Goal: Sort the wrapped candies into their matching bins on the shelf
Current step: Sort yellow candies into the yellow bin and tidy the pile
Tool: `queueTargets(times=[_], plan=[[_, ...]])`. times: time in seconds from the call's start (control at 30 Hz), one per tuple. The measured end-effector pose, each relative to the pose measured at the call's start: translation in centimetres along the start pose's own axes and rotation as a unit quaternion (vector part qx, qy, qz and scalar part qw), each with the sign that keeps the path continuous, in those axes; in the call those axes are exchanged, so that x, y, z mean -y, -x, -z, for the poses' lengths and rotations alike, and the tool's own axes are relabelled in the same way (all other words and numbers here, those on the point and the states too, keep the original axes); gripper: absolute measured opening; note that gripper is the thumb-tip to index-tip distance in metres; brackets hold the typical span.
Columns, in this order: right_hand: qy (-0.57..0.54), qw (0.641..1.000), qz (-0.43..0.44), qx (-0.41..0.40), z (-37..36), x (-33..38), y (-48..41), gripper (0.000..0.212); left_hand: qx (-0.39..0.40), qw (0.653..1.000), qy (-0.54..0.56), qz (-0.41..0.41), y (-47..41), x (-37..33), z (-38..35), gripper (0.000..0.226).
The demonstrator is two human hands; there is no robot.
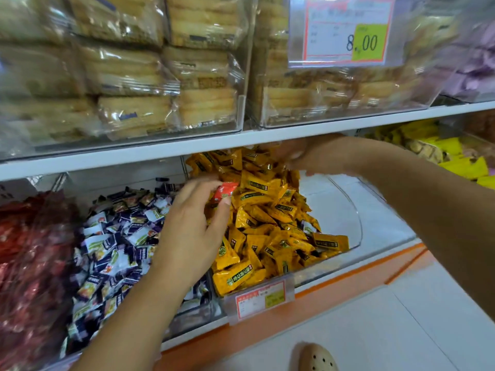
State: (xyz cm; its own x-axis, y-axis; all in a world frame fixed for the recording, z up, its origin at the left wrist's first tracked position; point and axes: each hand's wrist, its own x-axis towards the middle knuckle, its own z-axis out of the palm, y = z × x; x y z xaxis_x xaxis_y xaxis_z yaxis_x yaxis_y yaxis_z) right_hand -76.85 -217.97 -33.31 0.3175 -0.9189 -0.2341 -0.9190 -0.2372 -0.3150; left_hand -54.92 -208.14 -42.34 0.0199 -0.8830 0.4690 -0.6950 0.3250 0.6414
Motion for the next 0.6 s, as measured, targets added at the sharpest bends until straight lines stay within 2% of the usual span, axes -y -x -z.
queueTargets(times=[0.07, 0.1, 0.2, 0.27, 0.3, 0.4, 0.57, 0.6], plan=[[-0.027, 0.996, -0.046, 0.069, -0.2, -1.0, 1.1, 0.033, 0.033, 0.999, -0.014, -0.03, 0.1, -0.3, -0.2, 0.034], [-0.005, 0.992, -0.067, 0.11, -0.7, -1.6, 1.8, 0.036, 0.052, 0.997, -0.036, -0.053, 0.2, -0.4, -0.4, 0.035], [0.039, 0.97, -0.115, 0.21, -2.8, -2.2, 2.7, 0.06, 0.101, 0.984, -0.106, -0.101, 0.5, -0.6, -1.2, 0.046], [0.058, 0.963, -0.123, 0.233, -4.8, -2.2, 2.3, 0.072, 0.112, 0.98, -0.127, -0.101, 0.7, -0.6, -1.5, 0.049], [0.075, 0.961, -0.12, 0.237, -5.6, -2.2, 2.1, 0.07, 0.11, 0.981, -0.129, -0.097, 0.7, -0.5, -1.6, 0.051], [0.105, 0.973, -0.095, 0.183, -7.8, -2.8, 0.7, 0.039, 0.105, 0.983, -0.129, -0.081, 0.6, -0.3, -1.8, 0.052], [0.106, 0.982, -0.09, 0.128, -8.9, -3.3, 0.2, 0.026, 0.102, 0.982, -0.136, -0.088, 0.7, 0.0, -1.9, 0.048], [0.11, 0.983, -0.088, 0.116, -8.8, -3.4, 0.4, 0.03, 0.099, 0.982, -0.134, -0.088, 0.6, 0.1, -1.9, 0.047]])
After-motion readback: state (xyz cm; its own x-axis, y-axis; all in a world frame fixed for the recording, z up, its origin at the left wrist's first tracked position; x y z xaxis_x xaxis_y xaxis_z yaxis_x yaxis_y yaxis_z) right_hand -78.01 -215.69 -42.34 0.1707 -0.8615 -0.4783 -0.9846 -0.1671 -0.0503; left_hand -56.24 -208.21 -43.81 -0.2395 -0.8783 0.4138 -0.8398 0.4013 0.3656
